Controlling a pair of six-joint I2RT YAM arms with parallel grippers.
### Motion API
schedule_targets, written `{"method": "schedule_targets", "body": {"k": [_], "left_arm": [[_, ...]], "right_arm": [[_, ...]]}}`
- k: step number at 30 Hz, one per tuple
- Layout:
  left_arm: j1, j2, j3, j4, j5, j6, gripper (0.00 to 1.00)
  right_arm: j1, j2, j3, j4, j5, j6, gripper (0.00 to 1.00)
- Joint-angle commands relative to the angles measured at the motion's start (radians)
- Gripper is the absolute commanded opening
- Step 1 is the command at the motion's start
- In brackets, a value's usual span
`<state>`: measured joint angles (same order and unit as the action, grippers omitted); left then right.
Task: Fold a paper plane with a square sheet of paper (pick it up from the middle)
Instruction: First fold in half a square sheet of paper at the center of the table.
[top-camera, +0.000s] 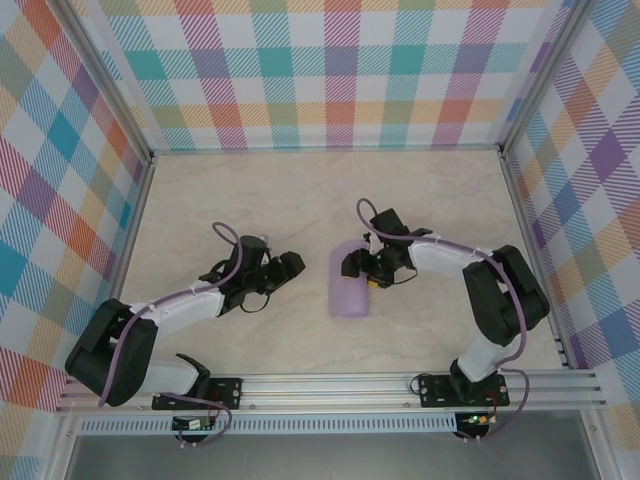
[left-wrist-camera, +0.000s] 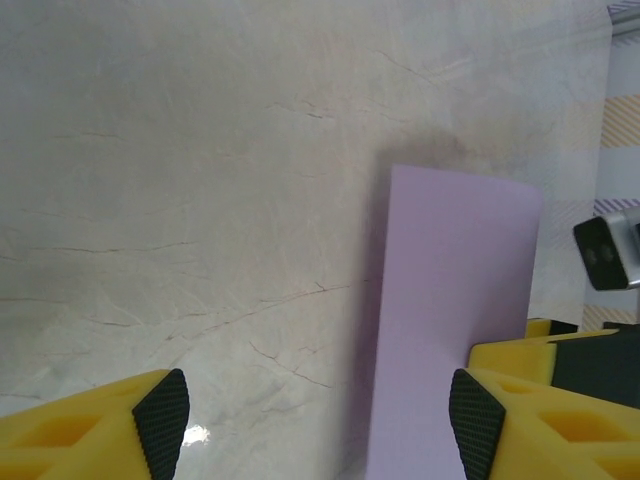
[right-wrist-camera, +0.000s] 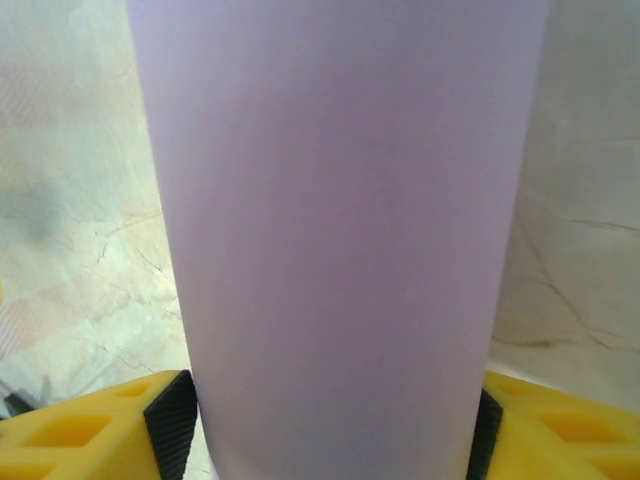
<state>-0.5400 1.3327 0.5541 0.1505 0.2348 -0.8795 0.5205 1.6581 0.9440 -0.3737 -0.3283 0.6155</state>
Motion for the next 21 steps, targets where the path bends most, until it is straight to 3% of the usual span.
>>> {"method": "schedule_targets", "body": {"k": [1, 5, 11, 16, 21], "left_arm": [[-0.037, 0.019, 0.025, 0.055, 0.01, -0.012, 0.7], [-0.064, 0.058, 0.045, 0.084, 0.018, -0.029, 0.68], [-0.103, 0.159, 0.111, 0.117, 0.06, -0.046, 0.66], [-0.112, 0.242, 0.146, 0.182, 0.124, -0.085, 0.66], [-0.108, 0.257, 0.148, 0.175, 0.135, -0.11, 0.78]], "right_arm": [[-0.004, -0.054, -0.014, -0.069, 0.109, -0.014, 0.72], [-0.004, -0.036, -0.005, -0.076, 0.14, -0.004, 0.71], [-0.011, 0.008, 0.003, -0.069, 0.148, 0.006, 0.6], [-0.037, 0.0, -0.059, 0.092, -0.059, 0.032, 0.52], [-0.048, 0.029, -0.102, 0.306, -0.284, 0.142, 0.48]]}}
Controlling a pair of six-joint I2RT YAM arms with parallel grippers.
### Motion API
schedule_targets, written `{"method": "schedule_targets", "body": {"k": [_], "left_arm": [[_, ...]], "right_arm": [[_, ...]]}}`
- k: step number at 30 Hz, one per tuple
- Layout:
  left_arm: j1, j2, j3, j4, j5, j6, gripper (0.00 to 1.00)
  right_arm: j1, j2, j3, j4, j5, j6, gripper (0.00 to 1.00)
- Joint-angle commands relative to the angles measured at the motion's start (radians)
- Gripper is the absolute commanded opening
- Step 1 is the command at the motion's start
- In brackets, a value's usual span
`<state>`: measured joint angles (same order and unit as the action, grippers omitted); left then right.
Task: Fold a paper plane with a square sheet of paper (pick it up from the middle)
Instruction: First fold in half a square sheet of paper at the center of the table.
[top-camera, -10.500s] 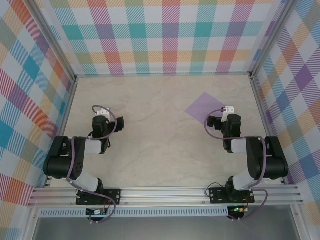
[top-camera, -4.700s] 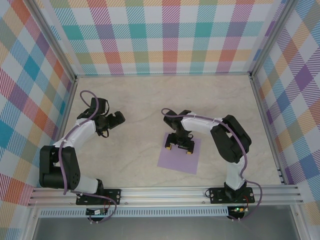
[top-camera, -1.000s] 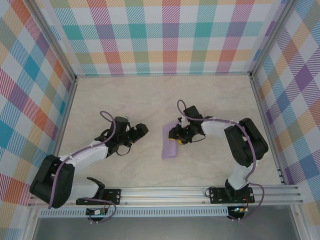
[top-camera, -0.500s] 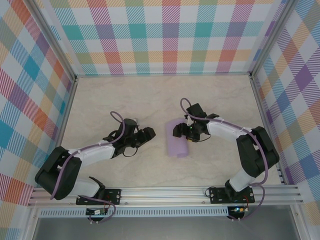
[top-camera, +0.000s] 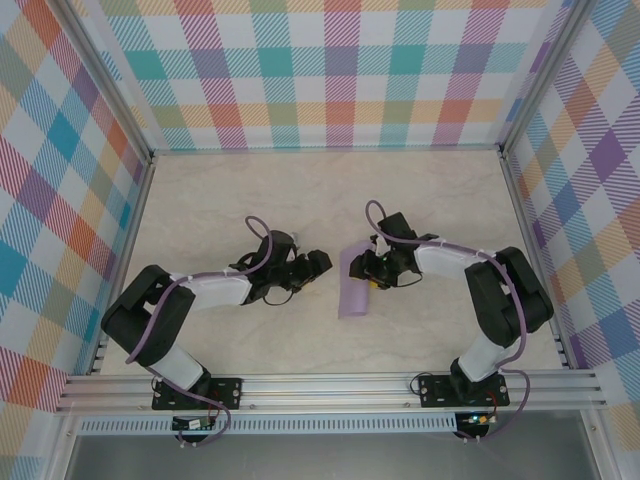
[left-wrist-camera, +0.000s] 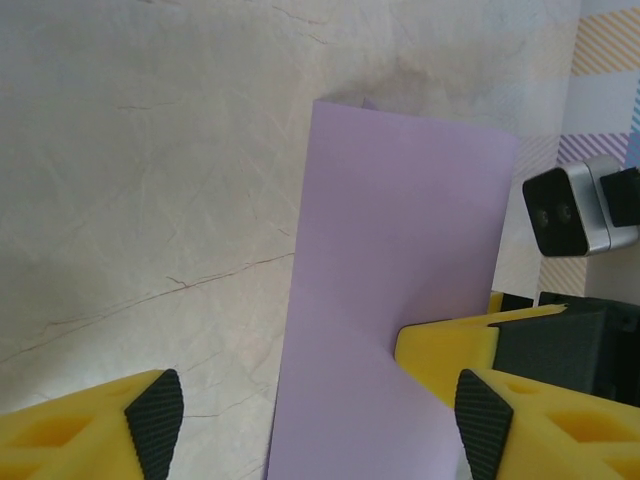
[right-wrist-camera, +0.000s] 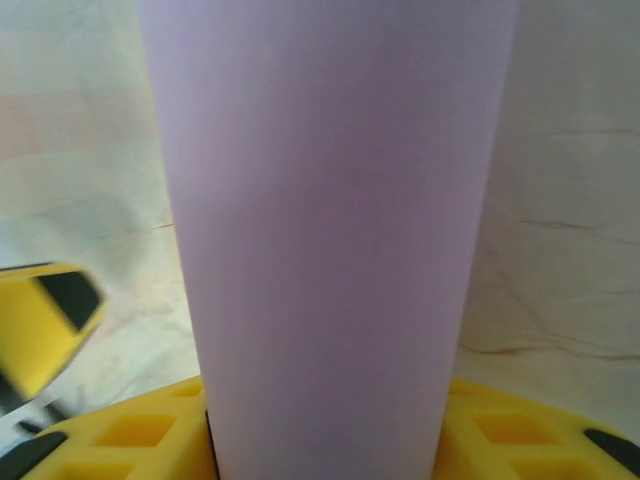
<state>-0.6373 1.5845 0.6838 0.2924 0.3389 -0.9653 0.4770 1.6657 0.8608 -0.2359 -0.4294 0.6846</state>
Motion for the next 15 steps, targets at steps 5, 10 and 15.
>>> {"method": "schedule_targets", "body": {"k": [5, 10, 15], "left_arm": [[0.025, -0.014, -0.038, 0.104, 0.067, -0.099, 0.88], [0.055, -0.013, -0.06, 0.142, 0.131, -0.128, 0.93], [0.101, -0.004, -0.136, 0.308, 0.172, -0.202, 0.83]], "right_arm": [[-0.007, 0.032, -0.049, 0.344, -0.306, 0.151, 0.47], [-0.009, 0.05, -0.036, 0.363, -0.411, 0.106, 0.48], [-0.023, 0.08, -0.031, 0.356, -0.459, 0.078, 0.48]]}}
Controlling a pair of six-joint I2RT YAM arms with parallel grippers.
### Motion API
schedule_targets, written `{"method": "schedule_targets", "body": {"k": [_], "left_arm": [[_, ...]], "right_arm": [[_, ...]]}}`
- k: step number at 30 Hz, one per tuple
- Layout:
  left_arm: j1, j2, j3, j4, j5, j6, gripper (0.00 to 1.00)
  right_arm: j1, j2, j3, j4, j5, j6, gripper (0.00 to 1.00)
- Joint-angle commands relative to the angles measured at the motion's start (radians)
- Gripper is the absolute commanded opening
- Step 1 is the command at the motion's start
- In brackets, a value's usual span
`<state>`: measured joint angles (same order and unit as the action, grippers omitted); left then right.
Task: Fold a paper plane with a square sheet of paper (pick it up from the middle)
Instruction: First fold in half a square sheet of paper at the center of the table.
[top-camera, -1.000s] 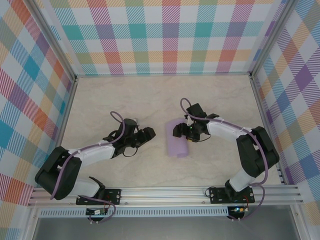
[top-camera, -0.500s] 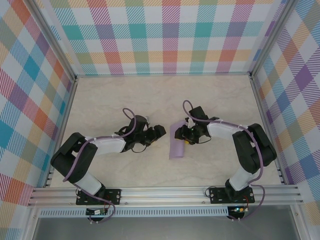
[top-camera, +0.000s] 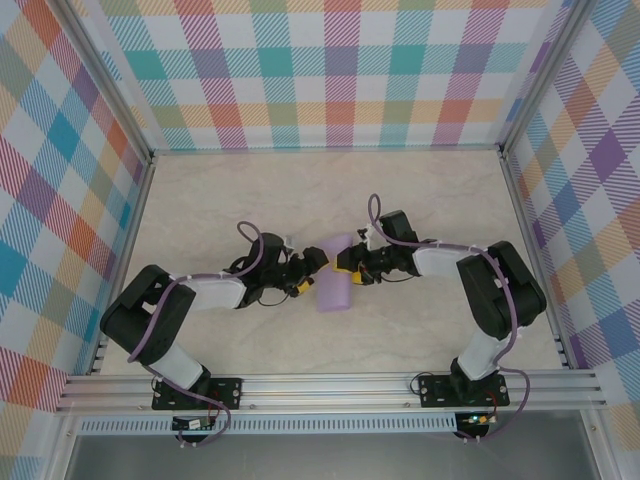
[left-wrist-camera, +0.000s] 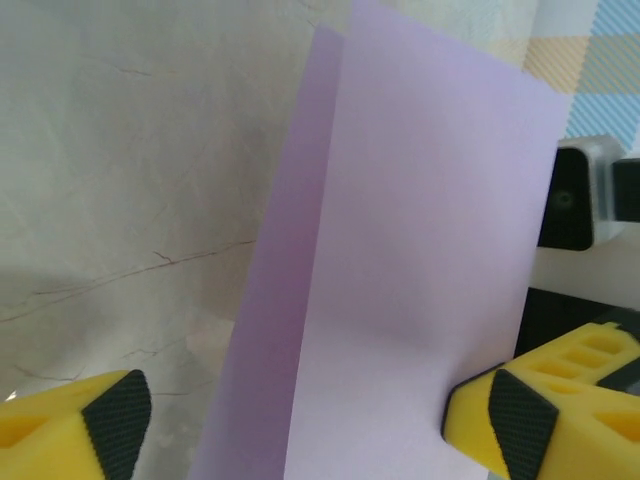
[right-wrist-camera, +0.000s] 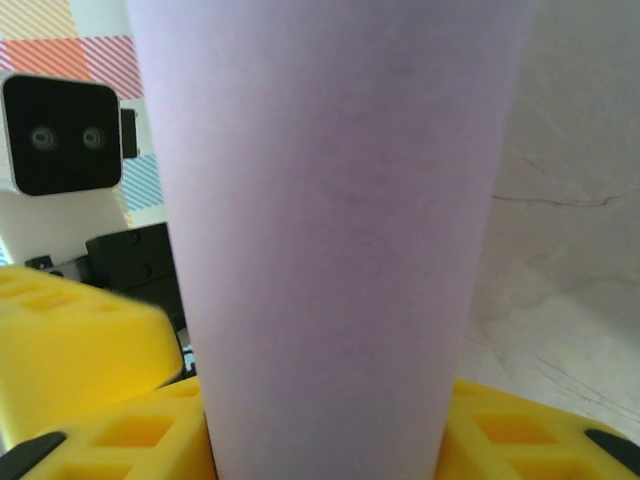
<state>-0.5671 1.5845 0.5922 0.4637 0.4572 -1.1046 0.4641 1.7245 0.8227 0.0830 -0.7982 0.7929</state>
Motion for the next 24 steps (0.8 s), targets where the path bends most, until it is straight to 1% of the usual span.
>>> {"method": "schedule_targets", "body": {"k": [1, 6, 11, 16, 20, 24], "left_arm": [[0.032, 0.001, -0.051, 0.172, 0.066, -0.076, 0.8], [0.033, 0.037, -0.064, 0.294, 0.106, -0.12, 0.67], [0.033, 0.062, -0.066, 0.319, 0.106, -0.127, 0.57], [0.033, 0.08, -0.071, 0.373, 0.103, -0.143, 0.42], [0.035, 0.077, -0.071, 0.359, 0.094, -0.133, 0.31], [0.035, 0.077, -0.057, 0.289, 0.081, -0.093, 0.16]], "right_arm": [[-0.011, 0.026, 0.006, 0.042, -0.096, -0.029, 0.49], [-0.017, 0.05, 0.006, 0.068, -0.123, -0.01, 0.49], [-0.025, 0.052, -0.002, 0.089, -0.137, 0.005, 0.5], [-0.034, 0.053, -0.008, 0.095, -0.148, 0.006, 0.5], [-0.039, 0.058, -0.007, 0.066, -0.136, -0.011, 0.51], [-0.039, 0.066, 0.002, 0.005, -0.111, -0.038, 0.54]]}}
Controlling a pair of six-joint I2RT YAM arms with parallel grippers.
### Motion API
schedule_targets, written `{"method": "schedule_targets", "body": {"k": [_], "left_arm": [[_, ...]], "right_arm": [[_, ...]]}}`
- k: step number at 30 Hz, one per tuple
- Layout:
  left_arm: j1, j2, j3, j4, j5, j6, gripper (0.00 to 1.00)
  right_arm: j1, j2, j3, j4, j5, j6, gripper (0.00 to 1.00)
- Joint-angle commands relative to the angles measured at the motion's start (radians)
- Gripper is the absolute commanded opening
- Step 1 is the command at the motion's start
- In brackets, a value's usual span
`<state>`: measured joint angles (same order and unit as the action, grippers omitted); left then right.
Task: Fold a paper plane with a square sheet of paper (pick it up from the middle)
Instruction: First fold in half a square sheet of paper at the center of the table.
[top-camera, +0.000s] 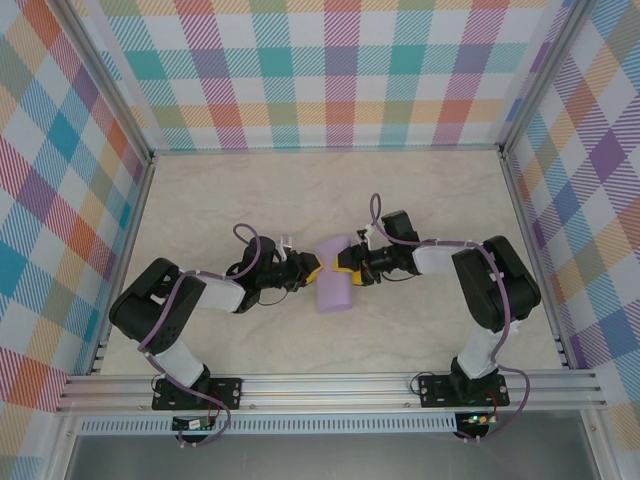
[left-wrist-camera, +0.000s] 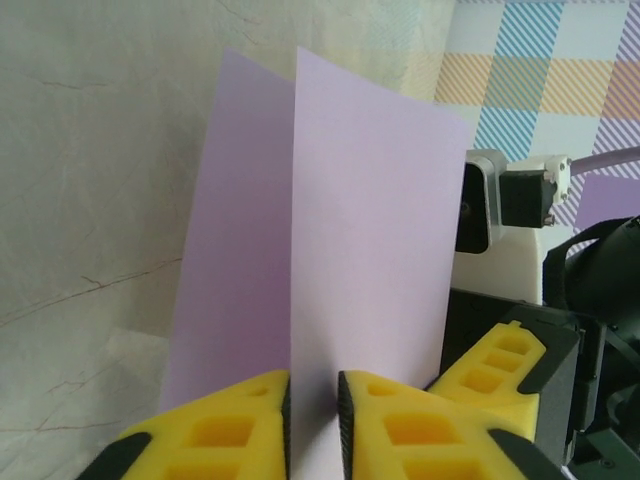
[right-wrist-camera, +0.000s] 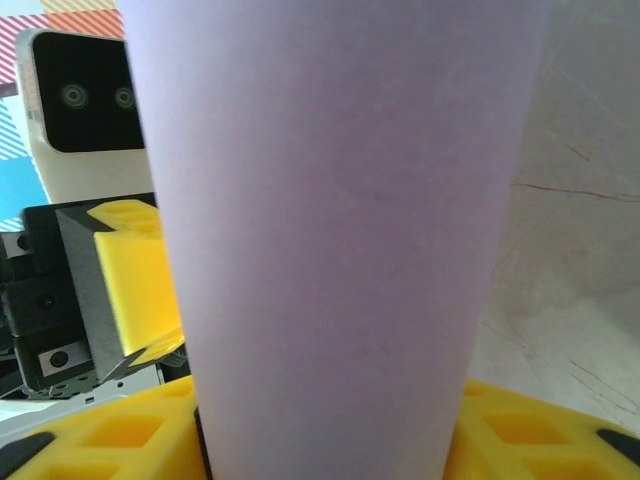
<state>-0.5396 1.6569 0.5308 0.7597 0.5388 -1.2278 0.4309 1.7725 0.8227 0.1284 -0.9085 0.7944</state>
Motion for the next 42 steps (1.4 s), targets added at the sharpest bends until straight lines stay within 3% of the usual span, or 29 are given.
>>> {"method": "schedule_targets", "body": {"k": [1, 6, 19, 30, 42], "left_arm": [[0.007, 0.004, 0.01, -0.022, 0.0, 0.044, 0.13], [0.003, 0.003, 0.033, -0.077, -0.005, 0.09, 0.01], [-0.066, 0.04, 0.131, -0.195, -0.018, 0.191, 0.0], [-0.173, 0.073, 0.165, -0.232, -0.17, 0.183, 0.0], [-0.229, 0.1, 0.187, -0.284, -0.262, 0.185, 0.02]], "right_arm": [[-0.006, 0.017, 0.005, -0.064, 0.015, -0.049, 0.55], [-0.006, -0.004, 0.022, -0.175, 0.09, -0.084, 0.64], [-0.006, -0.173, 0.047, -0.506, 0.409, -0.187, 0.85], [-0.006, -0.15, 0.061, -0.551, 0.389, -0.271, 0.8], [-0.005, -0.091, 0.039, -0.547, 0.422, -0.286, 0.61]]}}
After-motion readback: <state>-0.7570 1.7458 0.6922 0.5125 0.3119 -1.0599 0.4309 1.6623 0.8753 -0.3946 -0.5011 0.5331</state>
